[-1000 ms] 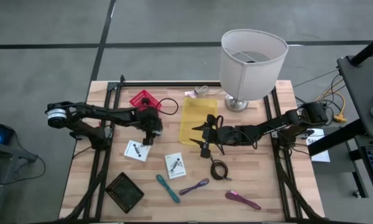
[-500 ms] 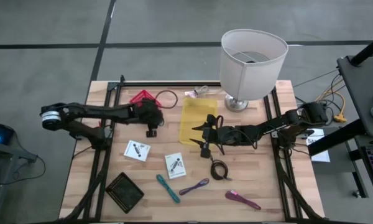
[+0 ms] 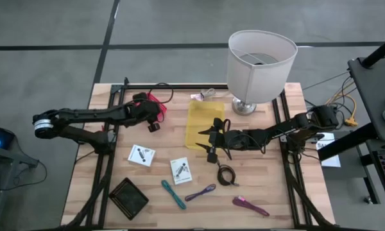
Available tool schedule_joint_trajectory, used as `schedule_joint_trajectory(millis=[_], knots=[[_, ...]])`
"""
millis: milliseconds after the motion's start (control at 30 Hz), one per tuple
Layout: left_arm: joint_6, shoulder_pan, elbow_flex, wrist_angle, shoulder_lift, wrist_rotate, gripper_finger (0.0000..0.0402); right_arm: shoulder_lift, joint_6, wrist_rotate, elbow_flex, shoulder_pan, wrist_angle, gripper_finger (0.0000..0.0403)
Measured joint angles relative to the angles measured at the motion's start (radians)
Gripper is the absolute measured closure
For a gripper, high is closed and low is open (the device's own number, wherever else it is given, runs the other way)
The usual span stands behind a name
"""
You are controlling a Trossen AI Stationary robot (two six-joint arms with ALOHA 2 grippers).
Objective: Pick and place items into bin
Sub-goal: Put the blue charger adapter into the red bin
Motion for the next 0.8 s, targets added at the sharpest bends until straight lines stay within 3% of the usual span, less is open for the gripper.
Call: schedule_joint_trajectory(millis=[333,567,800], knots=[[-0.009,0.04,-0.009,-0.022,0.057,-0.013,0.0268,0.0,0.0,0.0,0.0,0.0,0.001,0.0188],[-0.002,0.04,-0.009,-0.021,0.099,-0.023,0.0226,0.0,0.0,0.0,0.0,0.0,0.001,0.0188],[-0.002,0.04,-0.009,-0.019,0.101,-0.039,0.0219,0.0,0.0,0.0,0.0,0.0,0.001,0.0188]])
